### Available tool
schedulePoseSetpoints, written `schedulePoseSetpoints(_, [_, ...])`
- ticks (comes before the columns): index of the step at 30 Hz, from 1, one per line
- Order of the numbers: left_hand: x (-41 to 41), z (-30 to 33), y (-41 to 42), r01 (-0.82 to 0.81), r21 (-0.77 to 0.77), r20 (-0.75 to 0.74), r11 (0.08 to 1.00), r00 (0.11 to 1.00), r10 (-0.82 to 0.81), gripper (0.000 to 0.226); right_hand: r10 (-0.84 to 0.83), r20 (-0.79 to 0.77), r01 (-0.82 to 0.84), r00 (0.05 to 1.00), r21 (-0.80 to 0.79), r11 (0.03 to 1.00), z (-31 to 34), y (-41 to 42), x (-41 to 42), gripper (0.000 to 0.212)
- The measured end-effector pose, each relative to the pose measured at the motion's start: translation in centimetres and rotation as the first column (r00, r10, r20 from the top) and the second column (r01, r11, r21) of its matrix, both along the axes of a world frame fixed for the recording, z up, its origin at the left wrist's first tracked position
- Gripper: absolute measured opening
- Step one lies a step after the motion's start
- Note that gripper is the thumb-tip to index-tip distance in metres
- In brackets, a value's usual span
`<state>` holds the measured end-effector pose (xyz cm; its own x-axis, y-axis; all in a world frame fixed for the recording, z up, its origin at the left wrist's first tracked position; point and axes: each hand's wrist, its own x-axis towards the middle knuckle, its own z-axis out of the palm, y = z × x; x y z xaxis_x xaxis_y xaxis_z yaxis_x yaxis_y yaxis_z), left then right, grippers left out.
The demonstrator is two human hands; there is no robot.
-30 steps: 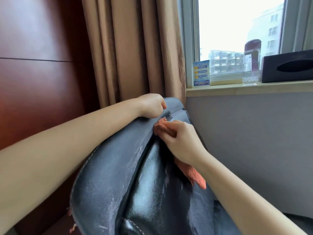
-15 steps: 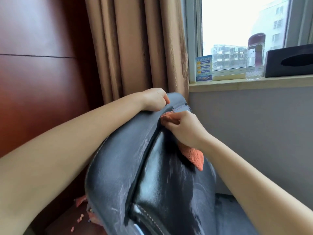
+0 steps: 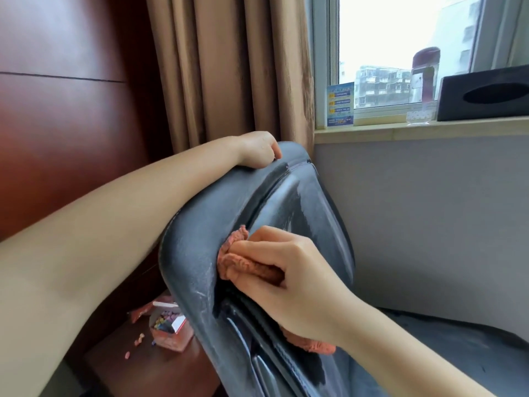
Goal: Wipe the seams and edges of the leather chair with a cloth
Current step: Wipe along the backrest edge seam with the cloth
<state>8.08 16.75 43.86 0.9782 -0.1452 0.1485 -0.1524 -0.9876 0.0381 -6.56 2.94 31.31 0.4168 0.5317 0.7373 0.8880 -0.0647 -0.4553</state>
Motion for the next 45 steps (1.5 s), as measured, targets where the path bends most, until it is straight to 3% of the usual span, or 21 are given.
schedulePoseSetpoints(6, [-0.6, 0.0, -0.5, -0.026, 0.007, 0.047, 1.0, 0.999, 0.026, 0.051, -0.159, 0.107, 0.156, 0.981, 0.034, 0.987, 0.6, 0.7, 3.5, 0.014])
schedulePoseSetpoints(12, [-0.1, -0.1, -0.3, -0.013, -0.004, 0.017, 1.0, 1.0, 0.013, 0.049, -0.351, -0.013, 0.351, 0.936, 0.037, 0.936, 1.5, 1.6, 9.2, 0.015])
schedulePoseSetpoints(16, [0.3, 0.0, -0.1, -0.018, 0.025, -0.027, 1.0, 0.999, 0.019, 0.033, -0.487, -0.085, 0.481, 0.87, -0.075, 0.873, 2.5, 1.8, 10.6, 0.018])
schedulePoseSetpoints(18, [0.3, 0.0, -0.2, -0.015, 0.021, -0.021, 1.0, 1.0, 0.015, 0.032, -0.436, -0.137, 0.432, 0.889, -0.059, 0.9, 2.6, 1.5, 9.7, 0.017])
schedulePoseSetpoints(22, [0.3, -0.1, 0.0, -0.012, -0.026, 0.011, 1.0, 1.0, 0.013, 0.052, -0.11, -0.099, 0.107, 0.989, -0.036, 0.994, 1.5, 0.6, 4.6, 0.011])
schedulePoseSetpoints(25, [0.0, -0.1, -0.4, -0.018, -0.018, 0.012, 1.0, 1.0, 0.018, 0.052, -0.056, -0.056, 0.056, 0.997, 0.0, 0.998, 0.7, 0.3, 3.0, 0.015])
schedulePoseSetpoints(30, [-1.0, -0.1, -0.6, -0.029, 0.02, 0.04, 0.999, 0.999, 0.029, 0.051, -0.269, -0.012, 0.269, 0.963, 0.0, 0.963, 0.9, 0.9, 5.5, 0.012])
schedulePoseSetpoints(33, [-1.1, 0.1, -0.9, -0.036, 0.005, 0.069, 0.999, 0.997, 0.035, 0.05, -0.409, -0.078, 0.409, 0.909, -0.015, 0.912, 1.4, 1.2, 8.4, 0.014])
schedulePoseSetpoints(45, [0.5, -0.2, -0.6, -0.032, 0.07, 0.065, 0.997, 0.998, 0.028, 0.049, -0.605, -0.228, 0.598, 0.763, -0.107, 0.795, 3.3, 1.8, 17.5, 0.022])
